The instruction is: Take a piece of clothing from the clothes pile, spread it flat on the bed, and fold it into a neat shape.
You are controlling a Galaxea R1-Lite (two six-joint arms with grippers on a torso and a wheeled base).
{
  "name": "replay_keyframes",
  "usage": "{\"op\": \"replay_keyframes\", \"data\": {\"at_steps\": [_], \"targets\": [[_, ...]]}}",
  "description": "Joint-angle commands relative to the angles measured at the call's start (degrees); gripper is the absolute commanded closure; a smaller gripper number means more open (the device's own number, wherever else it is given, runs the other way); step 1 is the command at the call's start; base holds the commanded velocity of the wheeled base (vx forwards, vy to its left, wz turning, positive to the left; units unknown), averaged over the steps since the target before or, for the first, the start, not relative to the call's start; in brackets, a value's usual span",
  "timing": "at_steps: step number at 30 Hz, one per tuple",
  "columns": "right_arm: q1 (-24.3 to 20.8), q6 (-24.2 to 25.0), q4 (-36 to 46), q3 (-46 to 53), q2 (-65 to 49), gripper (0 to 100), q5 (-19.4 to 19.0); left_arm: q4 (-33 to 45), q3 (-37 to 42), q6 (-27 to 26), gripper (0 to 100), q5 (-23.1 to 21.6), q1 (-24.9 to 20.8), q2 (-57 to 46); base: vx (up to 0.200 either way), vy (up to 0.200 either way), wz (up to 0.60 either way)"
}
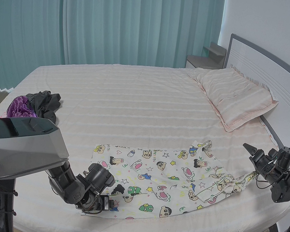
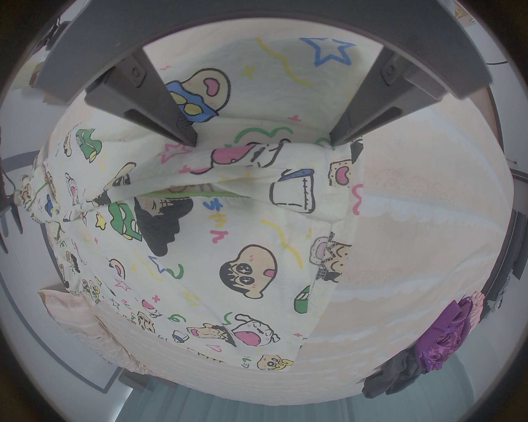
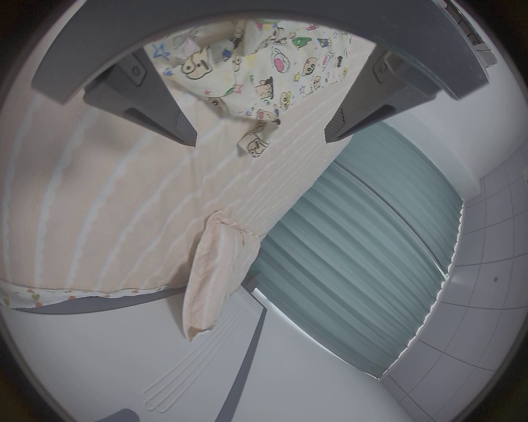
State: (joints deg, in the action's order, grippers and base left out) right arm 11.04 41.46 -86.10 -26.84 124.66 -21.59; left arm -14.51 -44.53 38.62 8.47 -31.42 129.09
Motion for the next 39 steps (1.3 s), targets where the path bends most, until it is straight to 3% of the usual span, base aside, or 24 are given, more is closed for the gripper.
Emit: {"op": "replay_keyframes", "data": {"at_steps": [1, 39], "targets": [[3.19, -0.68, -0.03, -0.40, 3.13, 0, -1.17, 0.00, -0.03, 0.05, 0, -0.03, -0.05, 0.20, 0.000, 0.000, 0.00], [13.30, -2.35, -0.03, -3.21, 7.00, 0, -5.30, 0.36, -0.03, 0.05, 0, 0.05, -0.49, 0.29, 0.000, 0.000, 0.00]]}}
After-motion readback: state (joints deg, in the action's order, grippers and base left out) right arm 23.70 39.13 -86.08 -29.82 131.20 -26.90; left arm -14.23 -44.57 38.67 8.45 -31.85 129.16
